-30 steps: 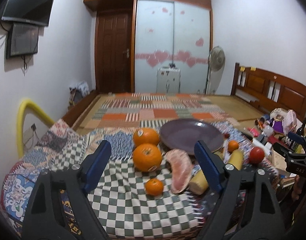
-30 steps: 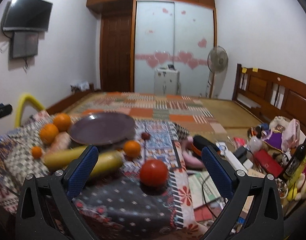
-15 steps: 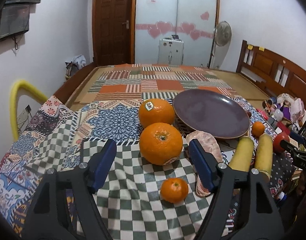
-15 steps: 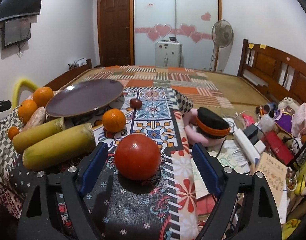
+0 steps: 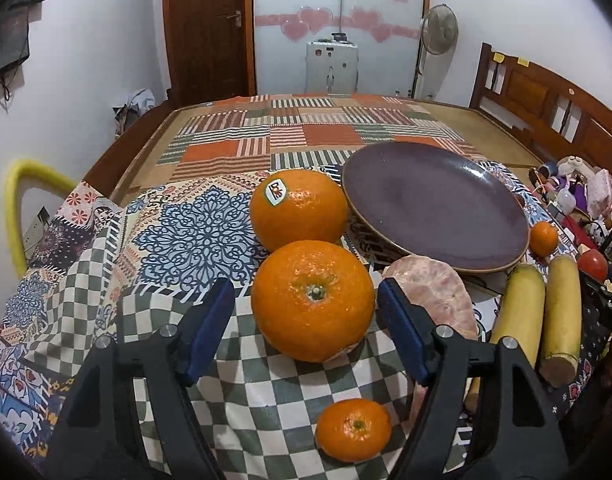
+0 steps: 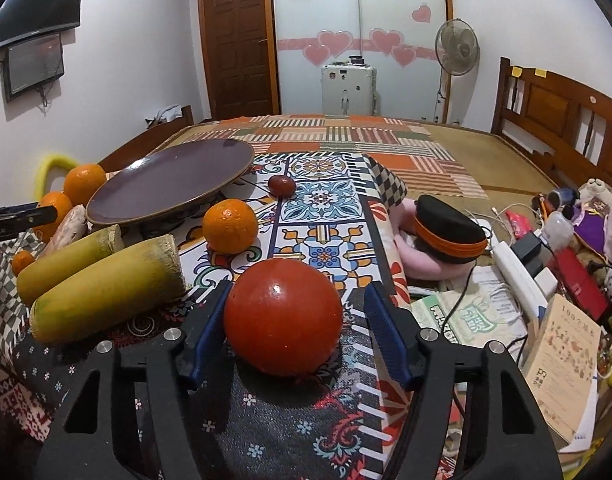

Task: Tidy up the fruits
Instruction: 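Grasp the large orange with the left tool while the right tool grasps the red tomato, then carry the orange onto the purple plate with the left tool while the right tool places the tomato there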

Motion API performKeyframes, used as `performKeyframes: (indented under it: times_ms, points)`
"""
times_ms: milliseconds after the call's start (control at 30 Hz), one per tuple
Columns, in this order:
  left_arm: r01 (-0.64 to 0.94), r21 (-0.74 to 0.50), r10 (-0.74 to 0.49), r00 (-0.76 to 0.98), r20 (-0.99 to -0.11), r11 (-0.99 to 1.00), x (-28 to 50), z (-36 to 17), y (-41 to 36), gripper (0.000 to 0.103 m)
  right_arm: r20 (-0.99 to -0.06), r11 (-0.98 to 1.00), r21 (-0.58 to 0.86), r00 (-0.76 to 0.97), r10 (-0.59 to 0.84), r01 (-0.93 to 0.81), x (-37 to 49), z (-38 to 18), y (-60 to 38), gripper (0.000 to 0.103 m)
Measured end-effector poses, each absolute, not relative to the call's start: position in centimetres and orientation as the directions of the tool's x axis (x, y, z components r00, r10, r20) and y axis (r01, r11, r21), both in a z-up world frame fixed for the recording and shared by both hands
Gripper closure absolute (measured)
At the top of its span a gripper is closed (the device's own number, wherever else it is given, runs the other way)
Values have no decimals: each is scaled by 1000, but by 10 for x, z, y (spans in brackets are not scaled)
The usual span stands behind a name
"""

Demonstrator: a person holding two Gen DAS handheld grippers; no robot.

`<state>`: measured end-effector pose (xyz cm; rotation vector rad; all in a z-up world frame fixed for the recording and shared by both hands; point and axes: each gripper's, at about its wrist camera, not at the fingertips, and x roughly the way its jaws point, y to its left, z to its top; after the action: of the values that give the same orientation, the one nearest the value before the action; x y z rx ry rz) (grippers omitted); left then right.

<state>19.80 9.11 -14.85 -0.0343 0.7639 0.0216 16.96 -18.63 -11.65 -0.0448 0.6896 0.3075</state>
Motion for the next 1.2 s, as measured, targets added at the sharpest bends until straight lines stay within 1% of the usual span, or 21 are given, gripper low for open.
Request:
performKeyframes:
  times_ms: [100,200,433,633,833,1067,1200]
  points:
    - [-27,-21,5,720,-694,999,201,-149,89,36,-631,952,60,727,270,-301,170,-116,-184,49]
    - [-23,-26,-2,717,-697,999,201,-149,87,37,-633,948,67,721,282,-311,171,-115,-183,56]
    - [-25,-38,-9,713,-701,999,201,-146,89,38,-639,948,83,713,287,-308,174,-113,-186,57]
    - [-31,-53,-15,710,-704,998,195,-141,89,38,-614,949,68,736,284,-309,172,-99,-185,58]
    - [-24,-40,-9,746,-666,999,183,-120,84,38,-562,943,50,771,300,-330,173,-74,-179,58]
    - [-12,-20,-2,810,-586,1000,175,-86,73,38,-494,930,41,801,337,-366,180,-52,-166,58]
    - [5,-15,-12,823,-567,1000,179,-77,66,38,-466,925,43,811,353,-378,186,-45,-158,58]
